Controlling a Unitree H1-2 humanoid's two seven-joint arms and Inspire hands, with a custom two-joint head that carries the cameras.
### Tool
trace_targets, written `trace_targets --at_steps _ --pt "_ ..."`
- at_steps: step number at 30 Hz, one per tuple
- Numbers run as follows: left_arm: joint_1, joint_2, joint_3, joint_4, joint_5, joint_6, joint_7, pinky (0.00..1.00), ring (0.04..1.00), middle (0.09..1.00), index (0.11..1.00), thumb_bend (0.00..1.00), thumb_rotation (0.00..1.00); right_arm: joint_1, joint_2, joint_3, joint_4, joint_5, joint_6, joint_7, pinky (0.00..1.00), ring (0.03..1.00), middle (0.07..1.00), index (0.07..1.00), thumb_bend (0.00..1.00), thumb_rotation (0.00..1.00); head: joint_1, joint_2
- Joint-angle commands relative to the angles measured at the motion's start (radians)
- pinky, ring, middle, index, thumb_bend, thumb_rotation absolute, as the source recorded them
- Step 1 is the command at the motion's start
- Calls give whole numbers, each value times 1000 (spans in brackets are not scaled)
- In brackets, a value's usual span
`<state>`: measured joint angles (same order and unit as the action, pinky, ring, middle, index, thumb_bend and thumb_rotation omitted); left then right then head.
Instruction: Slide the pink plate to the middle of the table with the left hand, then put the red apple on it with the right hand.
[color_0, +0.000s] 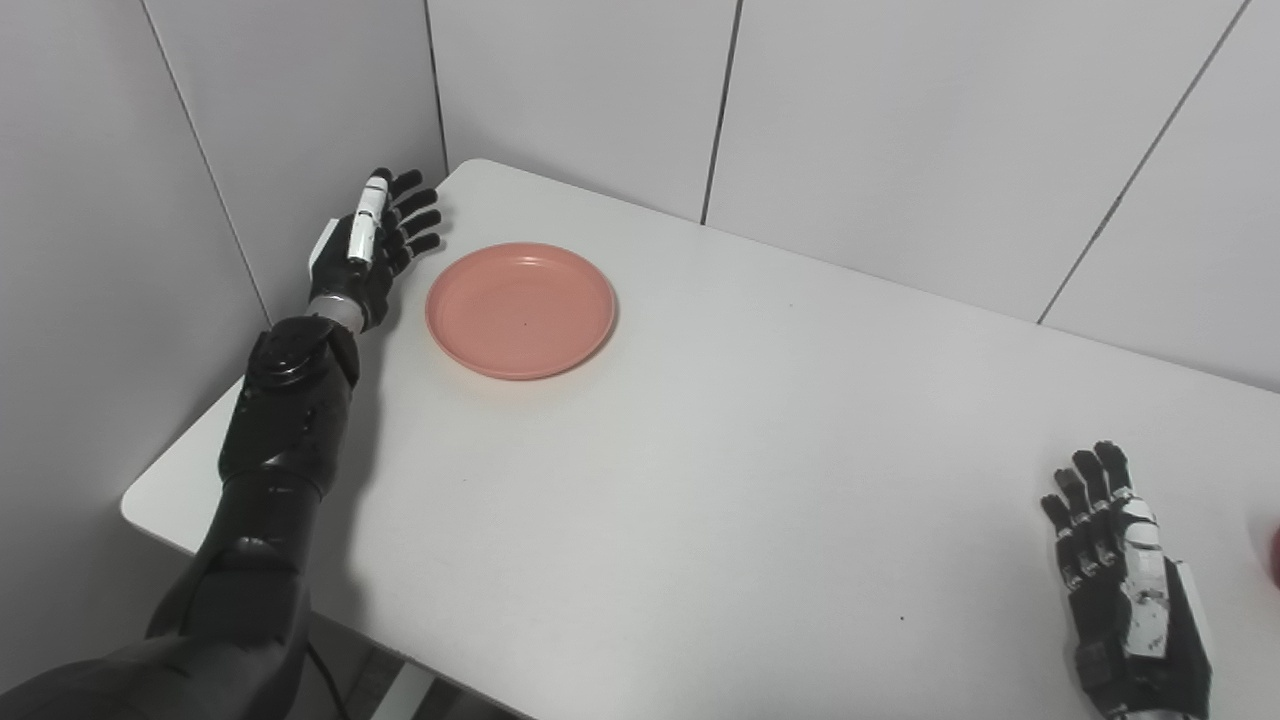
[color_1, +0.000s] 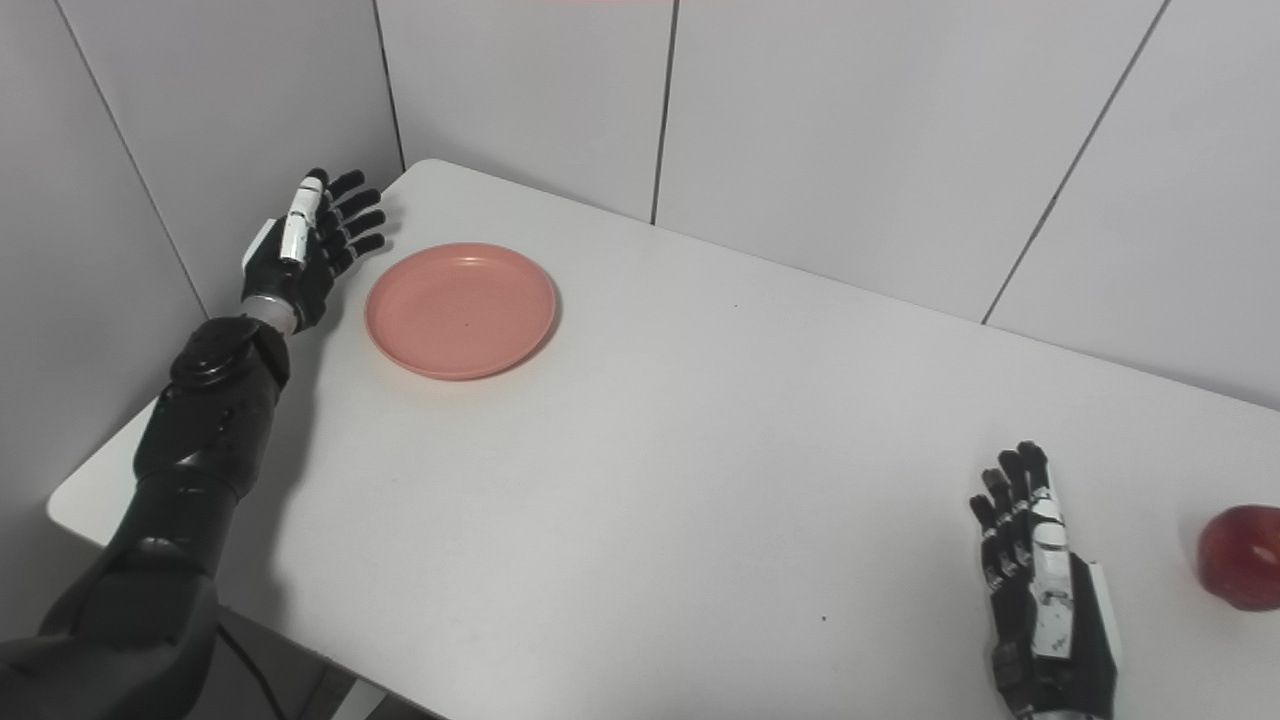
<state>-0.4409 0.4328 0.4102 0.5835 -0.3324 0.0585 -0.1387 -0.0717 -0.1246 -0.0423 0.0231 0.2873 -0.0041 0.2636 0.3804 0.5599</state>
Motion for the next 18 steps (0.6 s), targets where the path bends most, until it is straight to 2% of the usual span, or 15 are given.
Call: trace_targets --at_steps 1,5,9,13,18 --pt "-43 26 0 -2 -9 -54 -17 832 837 839 818 331 1000 29 -8 -11 21 3 -23 3 1000 1000 1000 1000 50 1000 0 2" --pt "-41 28 -5 19 -7 -67 -25 835 833 834 814 343 1000 29 -7 -11 21 6 -25 5 1000 1000 1000 1000 48 1000 -1 3" --pt "-28 19 -11 -6 -5 -52 -15 827 827 829 807 338 1000 31 -8 -10 15 -2 -17 -1 1000 1000 1000 1000 51 1000 -3 3" --pt "-29 20 -17 31 -3 -77 -25 829 828 832 809 339 1000 30 -8 -11 17 0 -18 2 1000 1000 1000 1000 55 1000 -4 4" --pt "-17 9 -25 -1 -3 -55 -17 837 841 847 826 336 1000 31 -7 -12 14 -1 -15 0 1000 1000 1000 1000 58 1000 -4 6"
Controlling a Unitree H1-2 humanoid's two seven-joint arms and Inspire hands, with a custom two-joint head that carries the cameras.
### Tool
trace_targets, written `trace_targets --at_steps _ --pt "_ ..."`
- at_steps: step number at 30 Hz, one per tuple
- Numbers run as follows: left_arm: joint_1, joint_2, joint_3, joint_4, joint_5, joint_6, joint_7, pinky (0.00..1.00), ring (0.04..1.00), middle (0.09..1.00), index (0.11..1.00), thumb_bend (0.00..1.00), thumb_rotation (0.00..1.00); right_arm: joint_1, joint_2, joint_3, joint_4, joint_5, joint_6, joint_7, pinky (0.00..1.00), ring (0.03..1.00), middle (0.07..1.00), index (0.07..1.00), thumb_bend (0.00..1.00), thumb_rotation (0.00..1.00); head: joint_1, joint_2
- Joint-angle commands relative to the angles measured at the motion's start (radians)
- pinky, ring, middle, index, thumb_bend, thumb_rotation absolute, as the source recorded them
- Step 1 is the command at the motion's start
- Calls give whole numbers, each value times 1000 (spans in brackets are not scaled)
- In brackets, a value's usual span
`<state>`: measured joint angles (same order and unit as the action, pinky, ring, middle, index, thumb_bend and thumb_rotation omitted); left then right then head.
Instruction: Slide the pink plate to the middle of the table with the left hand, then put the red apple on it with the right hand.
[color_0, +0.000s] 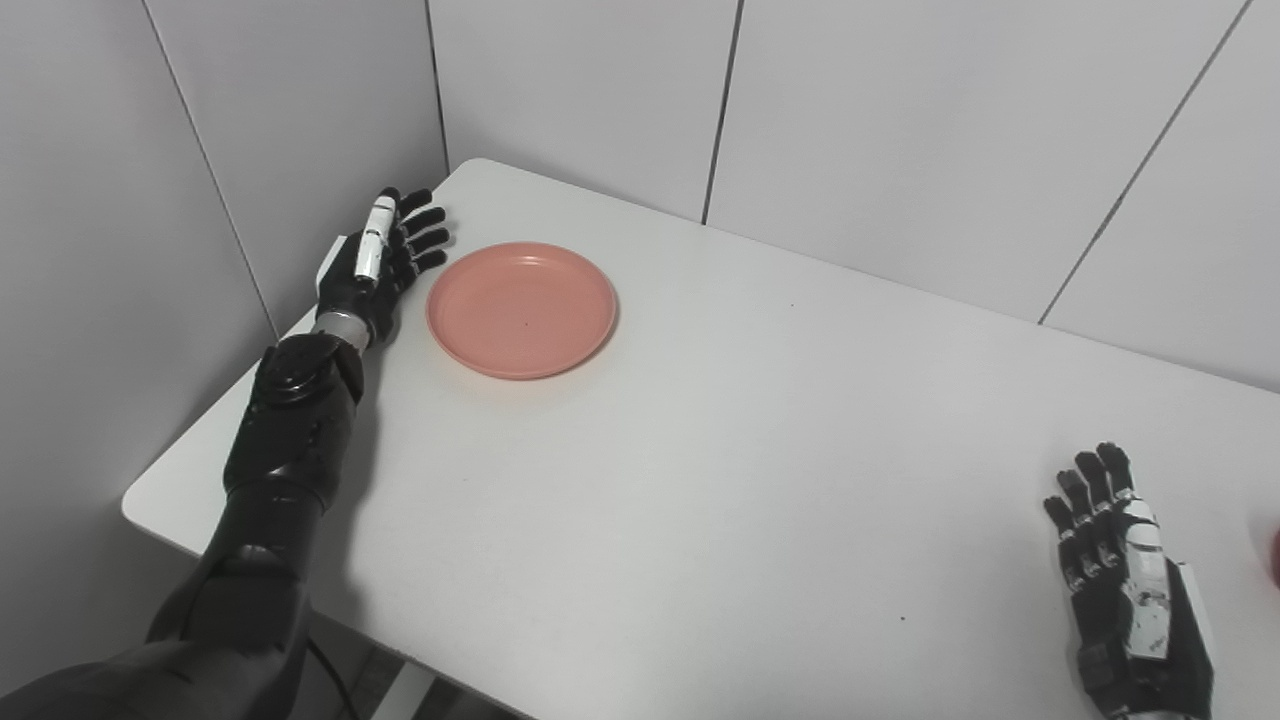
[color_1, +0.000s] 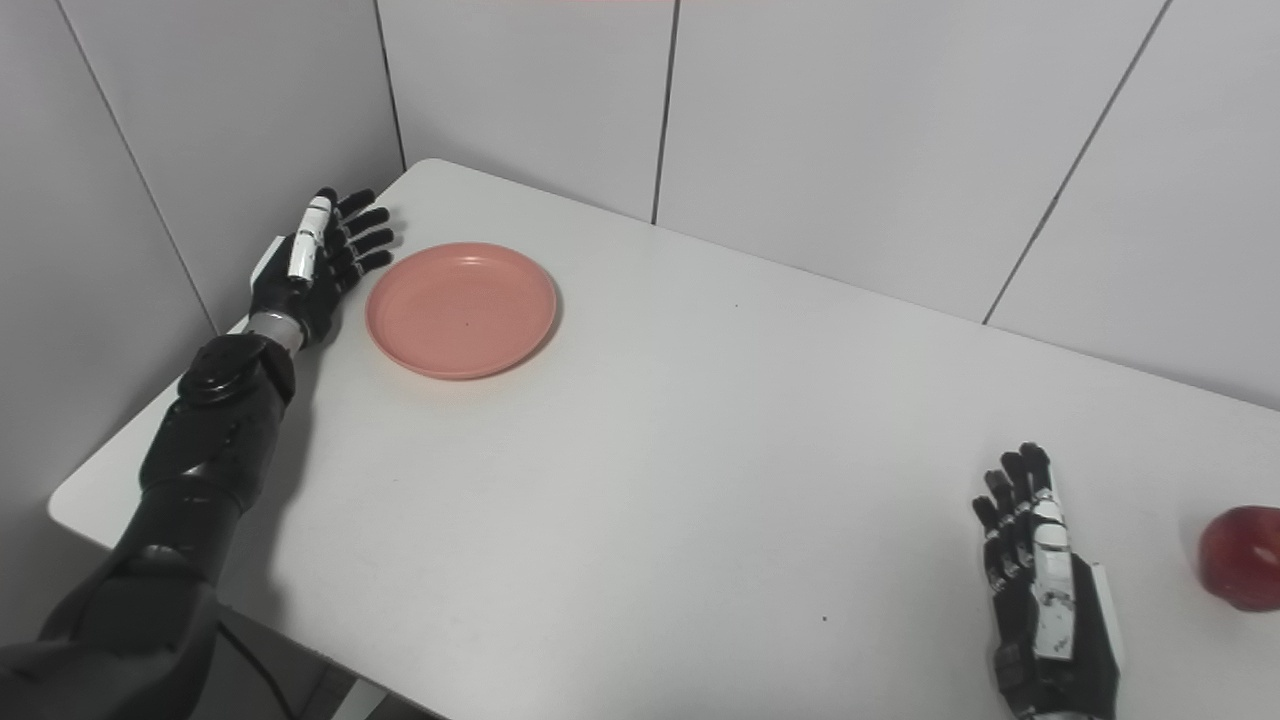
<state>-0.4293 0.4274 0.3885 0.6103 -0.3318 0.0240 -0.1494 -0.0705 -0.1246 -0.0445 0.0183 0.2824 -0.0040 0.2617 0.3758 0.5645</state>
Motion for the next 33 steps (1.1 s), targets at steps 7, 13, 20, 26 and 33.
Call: trace_targets --at_steps 7,13,20,26,33 --pt "-35 5 -11 -4 -2 -47 -7 839 849 851 828 331 1000 31 -5 -11 14 14 -5 3 1000 1000 1000 1000 66 1000 -1 3" --pt "-50 0 -20 20 -9 -52 -20 848 861 864 841 327 1000 32 -3 -9 10 5 -5 -4 1000 1000 1000 1000 70 1000 -4 3" --pt "-54 -23 -39 -3 -15 -27 -18 852 863 866 847 311 999 30 -5 -4 13 3 -10 0 1000 1000 1000 1000 71 1000 -10 3" --pt "-55 -41 -49 -25 -21 5 -7 865 865 870 854 312 1000 33 -6 -2 11 -2 -12 -1 1000 1000 1000 1000 84 1000 -13 4" --pt "-58 -55 -52 -33 -15 17 2 856 858 867 854 293 1000 35 -4 -1 9 -8 -16 -4 1000 1000 1000 1000 90 1000 -16 4"
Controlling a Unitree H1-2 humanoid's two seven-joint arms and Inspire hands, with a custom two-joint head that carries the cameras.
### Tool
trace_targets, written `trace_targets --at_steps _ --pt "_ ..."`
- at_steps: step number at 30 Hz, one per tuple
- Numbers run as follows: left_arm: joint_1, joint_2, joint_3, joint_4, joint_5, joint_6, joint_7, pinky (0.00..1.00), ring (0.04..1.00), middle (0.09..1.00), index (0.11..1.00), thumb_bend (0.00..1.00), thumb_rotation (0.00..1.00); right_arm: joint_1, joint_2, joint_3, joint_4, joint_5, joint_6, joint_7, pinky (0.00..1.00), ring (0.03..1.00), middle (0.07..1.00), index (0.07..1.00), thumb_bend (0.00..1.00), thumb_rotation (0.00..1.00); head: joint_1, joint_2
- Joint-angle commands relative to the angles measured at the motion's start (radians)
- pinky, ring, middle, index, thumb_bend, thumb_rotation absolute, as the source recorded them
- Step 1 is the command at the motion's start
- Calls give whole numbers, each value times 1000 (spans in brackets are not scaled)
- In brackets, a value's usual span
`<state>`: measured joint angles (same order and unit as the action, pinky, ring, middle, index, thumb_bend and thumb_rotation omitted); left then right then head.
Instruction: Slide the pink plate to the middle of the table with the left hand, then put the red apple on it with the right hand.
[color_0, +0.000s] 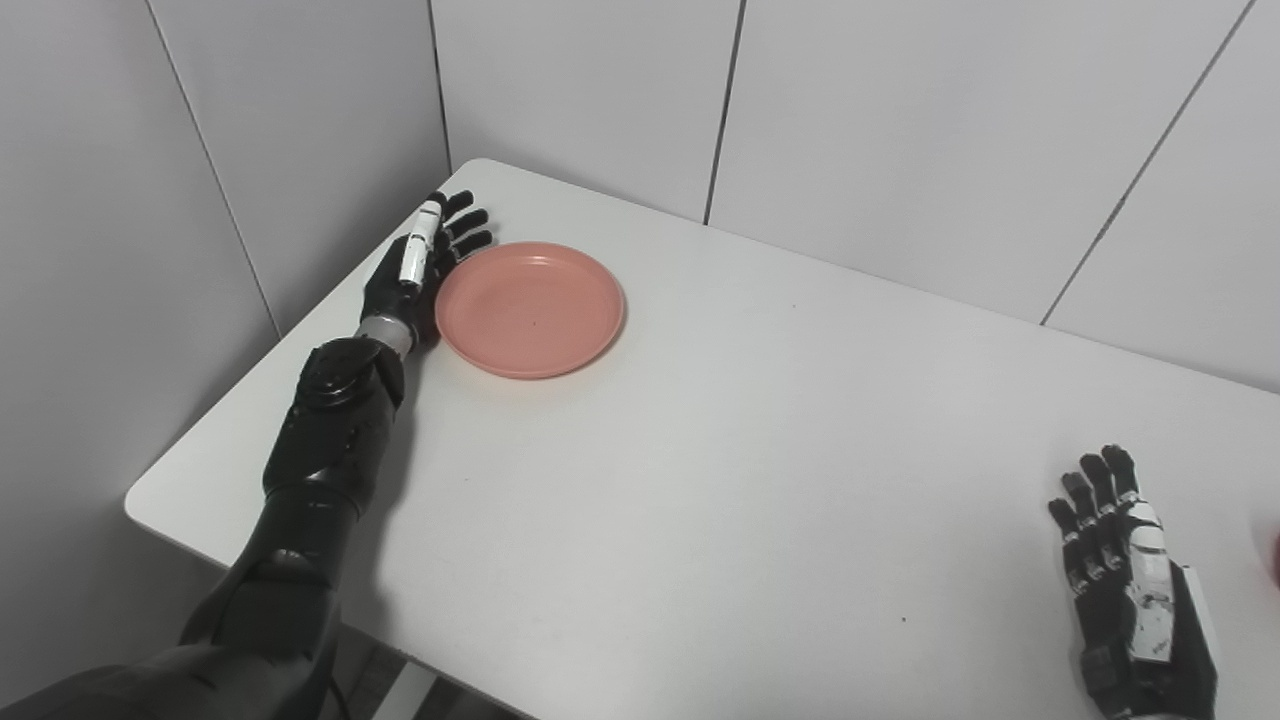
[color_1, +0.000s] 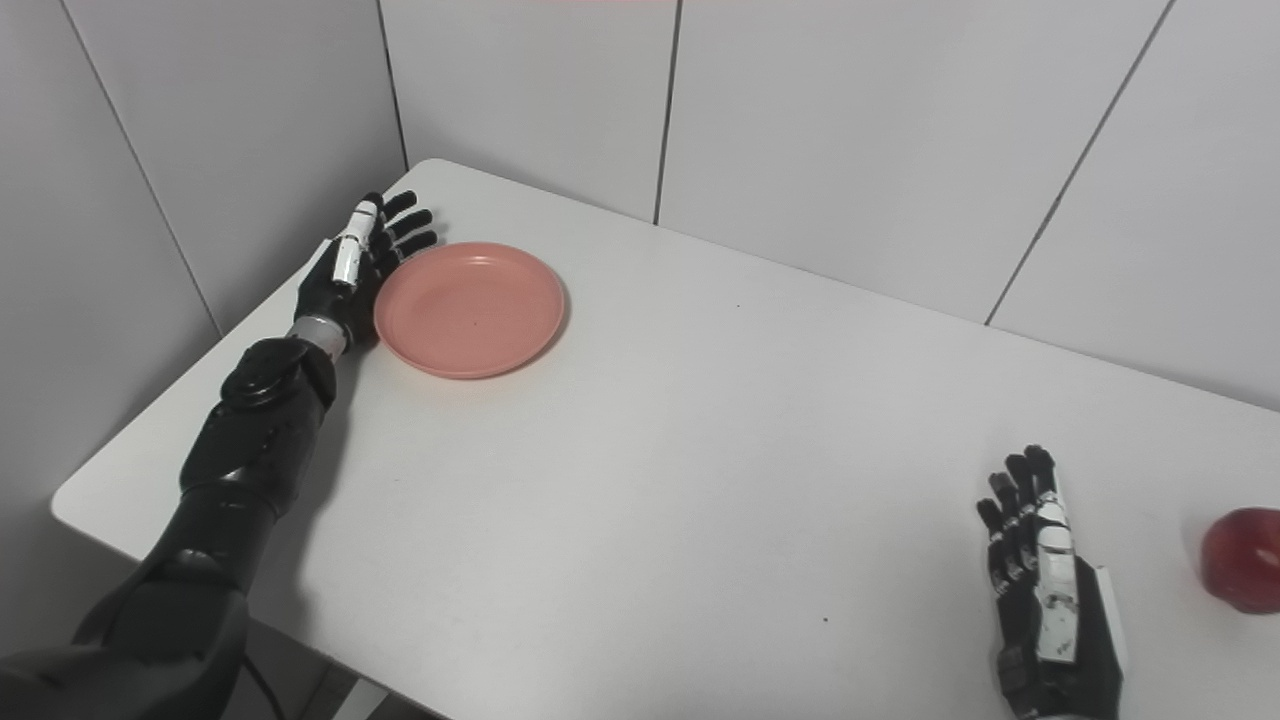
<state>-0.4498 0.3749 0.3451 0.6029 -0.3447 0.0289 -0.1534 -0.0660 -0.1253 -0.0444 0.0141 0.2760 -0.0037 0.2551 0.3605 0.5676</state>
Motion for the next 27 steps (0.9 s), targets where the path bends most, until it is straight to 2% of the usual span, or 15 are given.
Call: trace_targets --at_steps 1,11,20,27 --pt "-38 -4 -9 -28 0 15 9 853 856 864 851 288 1000 31 -3 -1 12 -3 -15 1 1000 1000 1000 1000 88 1000 0 1" --pt "-38 -17 -26 -55 3 42 19 867 867 873 855 300 1000 31 -3 -2 15 -8 -19 4 1000 1000 1000 1000 79 1000 -7 3" --pt "-27 -27 -32 -61 -6 33 3 881 878 883 861 304 1000 30 2 -3 13 -19 -17 -6 1000 1000 1000 1000 81 1000 -15 6" --pt "-12 -40 -34 -79 -5 52 13 881 880 884 865 306 1000 29 2 -2 17 -19 -25 -2 1000 1000 1000 1000 90 1000 -18 9"
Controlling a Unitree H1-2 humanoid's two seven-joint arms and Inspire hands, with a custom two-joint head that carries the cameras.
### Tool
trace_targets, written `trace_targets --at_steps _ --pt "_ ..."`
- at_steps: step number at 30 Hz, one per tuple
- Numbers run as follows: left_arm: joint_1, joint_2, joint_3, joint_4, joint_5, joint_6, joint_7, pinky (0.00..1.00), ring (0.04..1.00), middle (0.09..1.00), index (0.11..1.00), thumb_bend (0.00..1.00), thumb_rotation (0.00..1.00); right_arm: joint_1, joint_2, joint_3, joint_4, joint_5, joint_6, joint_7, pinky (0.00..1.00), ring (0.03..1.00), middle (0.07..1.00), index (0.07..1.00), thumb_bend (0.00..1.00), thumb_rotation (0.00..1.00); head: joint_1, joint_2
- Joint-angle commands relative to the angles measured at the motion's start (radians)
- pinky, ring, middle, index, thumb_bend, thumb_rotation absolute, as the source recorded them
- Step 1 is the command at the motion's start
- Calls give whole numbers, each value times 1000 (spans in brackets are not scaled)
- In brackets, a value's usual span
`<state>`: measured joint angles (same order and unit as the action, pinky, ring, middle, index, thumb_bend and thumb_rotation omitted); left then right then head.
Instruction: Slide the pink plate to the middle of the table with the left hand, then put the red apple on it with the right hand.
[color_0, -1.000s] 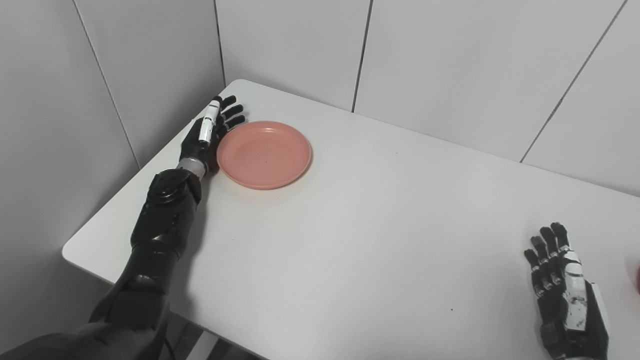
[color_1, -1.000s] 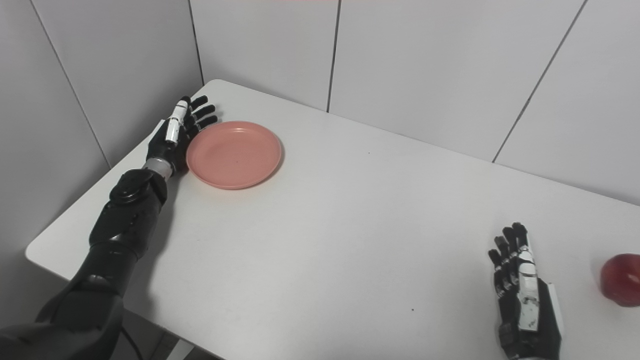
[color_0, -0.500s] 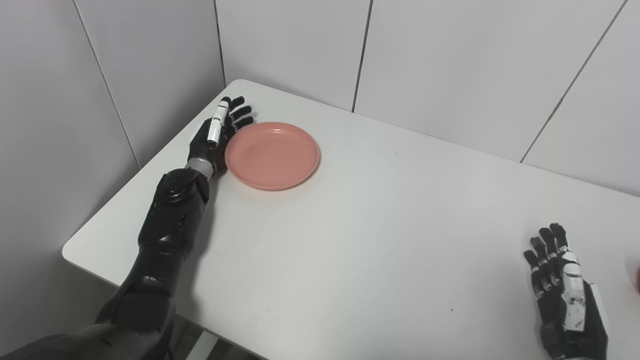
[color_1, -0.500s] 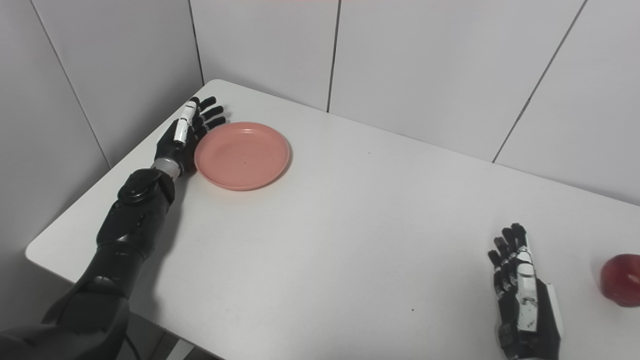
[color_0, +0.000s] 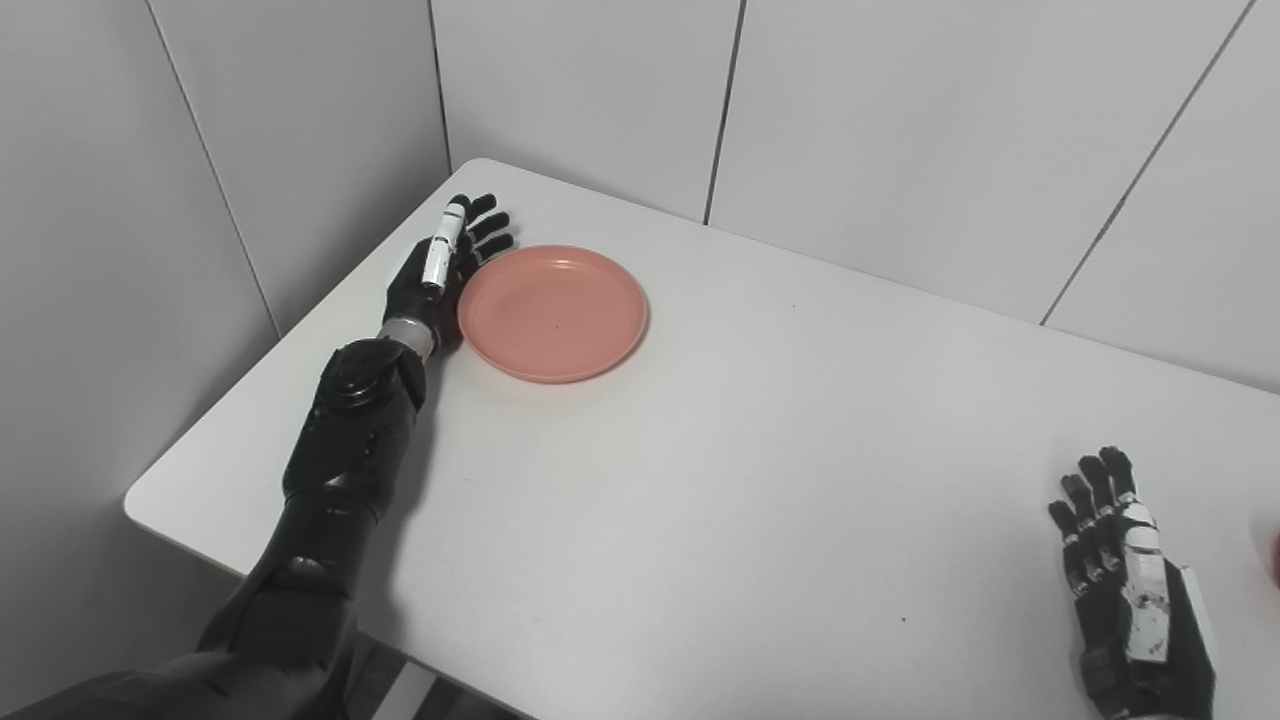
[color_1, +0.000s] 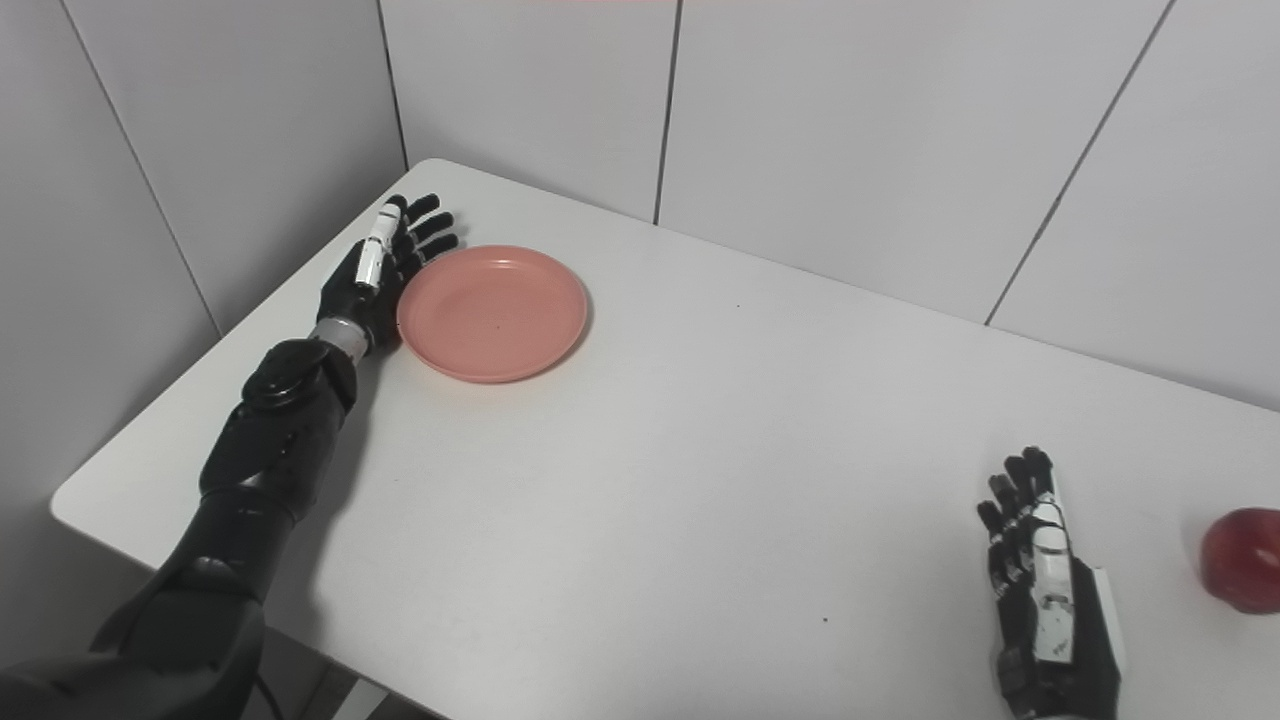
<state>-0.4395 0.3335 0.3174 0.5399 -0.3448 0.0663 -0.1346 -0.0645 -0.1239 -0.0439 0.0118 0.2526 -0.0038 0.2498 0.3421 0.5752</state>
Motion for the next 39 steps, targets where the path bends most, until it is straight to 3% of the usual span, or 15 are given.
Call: trace_targets --at_steps 1,24,39 --pt "-21 -2 -6 -20 -7 19 -5 883 882 886 867 305 1000 27 1 -3 21 5 -27 4 1000 1000 1000 1000 92 1000 0 2" --pt "-21 -41 -45 -23 -3 47 -25 839 853 859 849 295 1000 25 4 -7 35 22 -36 10 1000 1000 1000 1000 107 1000 -13 9" --pt "-28 -66 -82 -18 -4 61 -40 861 866 869 854 313 1000 26 11 -2 26 16 -24 4 1000 1000 1000 1000 125 1000 -29 15"
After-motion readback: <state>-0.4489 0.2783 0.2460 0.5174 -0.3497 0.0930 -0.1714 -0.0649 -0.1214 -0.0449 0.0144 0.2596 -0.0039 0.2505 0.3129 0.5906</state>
